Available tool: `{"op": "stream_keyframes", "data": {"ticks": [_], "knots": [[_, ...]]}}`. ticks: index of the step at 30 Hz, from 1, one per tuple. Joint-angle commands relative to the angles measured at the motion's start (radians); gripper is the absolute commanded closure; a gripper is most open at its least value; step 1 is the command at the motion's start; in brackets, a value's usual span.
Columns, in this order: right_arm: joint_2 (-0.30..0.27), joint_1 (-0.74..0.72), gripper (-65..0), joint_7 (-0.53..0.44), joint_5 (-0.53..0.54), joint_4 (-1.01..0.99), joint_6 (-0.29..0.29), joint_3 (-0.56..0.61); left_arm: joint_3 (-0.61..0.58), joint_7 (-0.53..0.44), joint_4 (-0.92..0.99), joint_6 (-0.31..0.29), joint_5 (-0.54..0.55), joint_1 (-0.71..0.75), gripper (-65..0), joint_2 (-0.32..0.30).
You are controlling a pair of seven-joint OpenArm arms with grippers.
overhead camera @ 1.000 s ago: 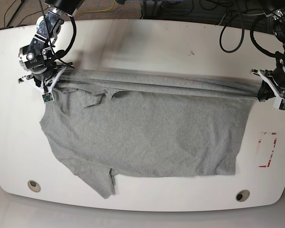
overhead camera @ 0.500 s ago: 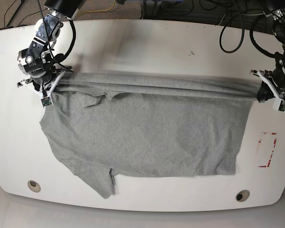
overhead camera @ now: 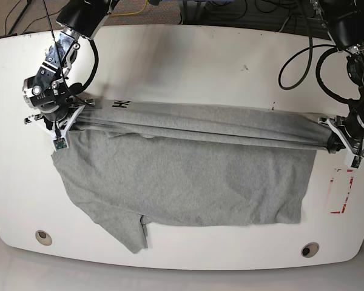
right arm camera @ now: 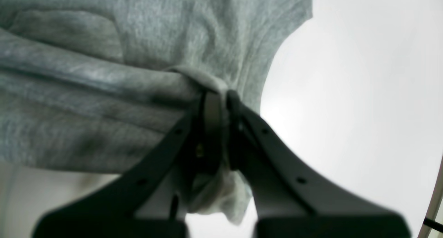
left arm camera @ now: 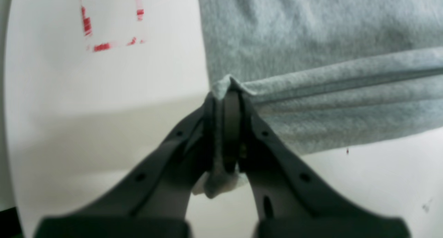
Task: Layout the t-shirt on the table in an organized manner, then fold the t-shirt properly
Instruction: 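Drag the held edge toward the robot and open both grippers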
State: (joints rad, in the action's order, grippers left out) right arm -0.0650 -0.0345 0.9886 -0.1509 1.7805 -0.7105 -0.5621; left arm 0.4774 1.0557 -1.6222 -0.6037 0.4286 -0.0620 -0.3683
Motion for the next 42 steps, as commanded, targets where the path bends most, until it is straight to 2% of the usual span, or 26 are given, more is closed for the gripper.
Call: {"op": "stream_keyframes", "data": {"ticks": [1,13,15,17,21,26,28,33,42], "knots": [[-0.023,-0.020,-0.8,-0.003,-0.026,-0.005,0.012,-0.006,0.013,-0.013,0.009,0.014,-0.029,-0.035,0.0,-0.025],[-0.043,-0.040,-2.2,-0.004,-0.023,-0.075,0.012,-0.006,-0.003,-0.013,0.113,0.014,-0.029,-0.081,0.0,-0.025],[-0.043,-0.040,-7.3,-0.004,-0.025,-0.075,0.012,-0.006,-0.026,-0.013,0.130,0.014,-0.029,-0.089,-0.8,-0.025],[-0.043,-0.040,-15.2,-0.004,-0.026,-0.074,0.012,-0.006,-0.049,-0.013,0.142,0.014,-0.029,-0.098,-6.0,-0.025],[-0.043,-0.038,-36.6,-0.004,-0.026,-0.058,0.012,-0.009,-0.059,-0.013,0.148,0.017,-0.029,-0.104,-20.4,-0.025],[-0.039,-0.032,-59.0,0.000,-0.022,0.009,0.012,-0.013,-0.064,-0.013,0.145,0.018,-0.029,-0.132,-36.7,-0.025],[-0.037,-0.029,-64.2,0.003,-0.022,0.046,0.012,-0.013,-0.064,-0.013,0.139,0.018,-0.024,-0.140,-37.2,-0.025],[-0.031,-0.005,-65.0,0.037,-0.020,0.129,0.012,-0.011,-0.059,-0.012,0.107,0.017,-0.021,-0.172,-36.7,-0.025],[0.017,0.035,-64.8,0.092,-0.020,0.184,0.012,-0.016,-0.058,-0.012,-0.006,0.014,-0.027,-0.155,-36.7,-0.033]]}}
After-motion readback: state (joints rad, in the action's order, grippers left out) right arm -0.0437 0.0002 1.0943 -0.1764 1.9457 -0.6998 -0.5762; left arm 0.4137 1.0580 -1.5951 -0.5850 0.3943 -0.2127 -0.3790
